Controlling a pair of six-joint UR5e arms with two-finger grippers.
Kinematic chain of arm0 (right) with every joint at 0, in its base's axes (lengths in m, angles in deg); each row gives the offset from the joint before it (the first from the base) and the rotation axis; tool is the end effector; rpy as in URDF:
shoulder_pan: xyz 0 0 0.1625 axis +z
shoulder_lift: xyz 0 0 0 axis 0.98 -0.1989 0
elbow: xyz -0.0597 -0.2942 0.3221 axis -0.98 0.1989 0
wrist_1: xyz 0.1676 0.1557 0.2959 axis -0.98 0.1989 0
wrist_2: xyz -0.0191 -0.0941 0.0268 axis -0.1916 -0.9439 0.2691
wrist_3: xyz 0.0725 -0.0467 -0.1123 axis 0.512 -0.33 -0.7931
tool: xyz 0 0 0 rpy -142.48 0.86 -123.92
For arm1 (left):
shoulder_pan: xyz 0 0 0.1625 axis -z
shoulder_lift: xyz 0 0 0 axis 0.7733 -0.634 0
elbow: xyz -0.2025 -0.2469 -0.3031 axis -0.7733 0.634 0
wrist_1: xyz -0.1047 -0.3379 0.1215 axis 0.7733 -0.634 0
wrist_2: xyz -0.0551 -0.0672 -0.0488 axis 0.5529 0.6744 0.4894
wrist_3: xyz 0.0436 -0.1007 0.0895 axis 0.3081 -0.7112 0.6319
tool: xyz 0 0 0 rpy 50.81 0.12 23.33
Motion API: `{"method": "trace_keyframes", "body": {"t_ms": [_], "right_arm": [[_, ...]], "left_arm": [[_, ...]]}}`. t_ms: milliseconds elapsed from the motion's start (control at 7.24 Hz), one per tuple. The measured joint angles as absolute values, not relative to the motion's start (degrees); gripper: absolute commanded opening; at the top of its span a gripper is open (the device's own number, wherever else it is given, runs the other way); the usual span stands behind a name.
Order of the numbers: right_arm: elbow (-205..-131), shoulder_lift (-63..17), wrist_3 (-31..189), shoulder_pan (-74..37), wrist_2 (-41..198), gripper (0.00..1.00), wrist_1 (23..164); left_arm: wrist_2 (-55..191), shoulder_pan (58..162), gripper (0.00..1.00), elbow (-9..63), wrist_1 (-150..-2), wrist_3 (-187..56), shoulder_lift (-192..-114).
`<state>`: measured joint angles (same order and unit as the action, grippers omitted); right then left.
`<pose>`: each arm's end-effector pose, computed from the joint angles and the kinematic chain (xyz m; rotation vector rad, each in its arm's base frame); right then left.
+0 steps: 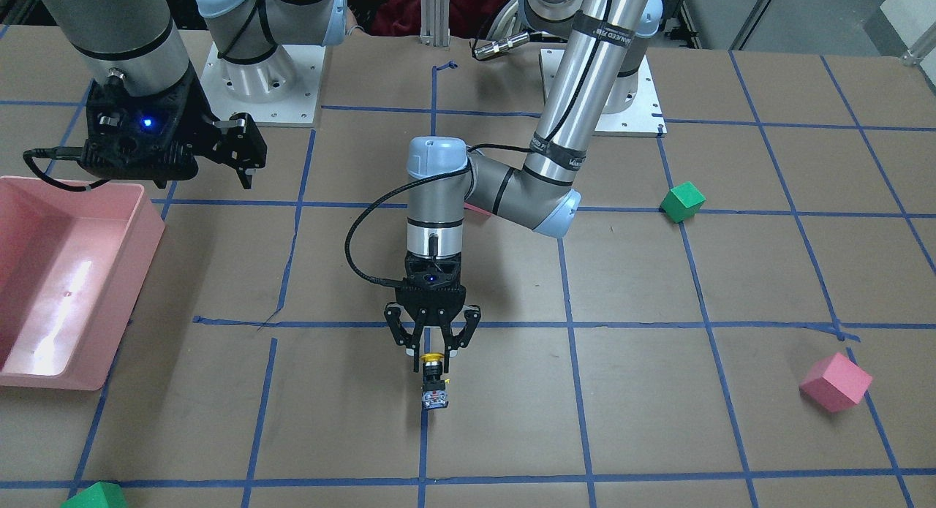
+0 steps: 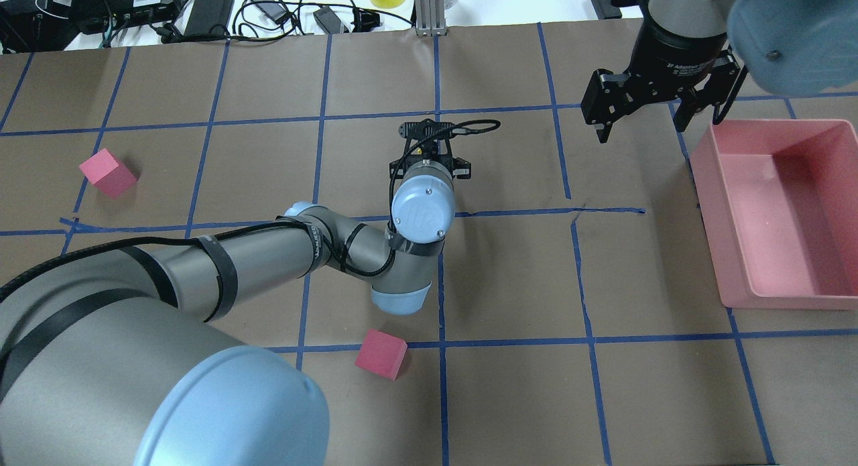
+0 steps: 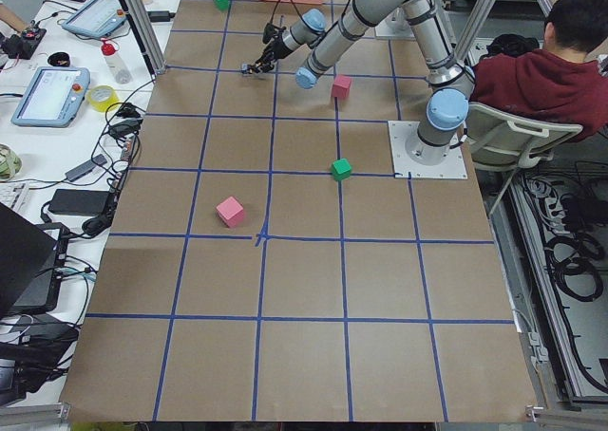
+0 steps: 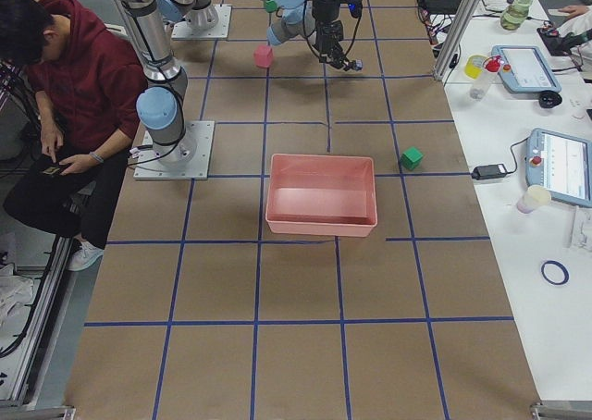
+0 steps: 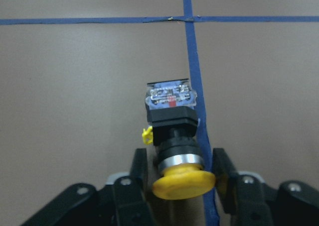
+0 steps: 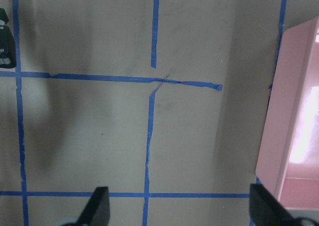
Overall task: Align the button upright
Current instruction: 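Lift the button with the left gripper and turn it cap-up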
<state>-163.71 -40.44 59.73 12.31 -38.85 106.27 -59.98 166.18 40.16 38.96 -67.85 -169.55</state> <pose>0.1295 -0.4633 0.4519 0.0946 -3.0656 -0.0390 -0.3625 -0.5428 0.2065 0.0663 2.9258 -1.1056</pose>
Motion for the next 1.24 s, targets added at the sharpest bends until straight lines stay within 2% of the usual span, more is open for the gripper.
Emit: {"method": "trace_keyframes", "body": {"t_ms": [276, 691, 1243], "right_arm": [[-163.74, -40.53, 60.34, 12.34, -38.89, 1.00, 106.25], [-163.87, -40.59, 61.68, 12.35, -39.02, 1.00, 106.14], [-163.95, -40.46, 61.71, 12.25, -39.13, 1.00, 105.95]], "left_arm": [[-56.46, 165.42, 0.00, 34.17, 16.88, -71.46, -164.55], [-42.98, 161.43, 0.00, 29.57, -5.57, -87.05, -160.89], [-16.71, 152.53, 0.00, 27.71, -17.95, -109.06, -162.04]]}}
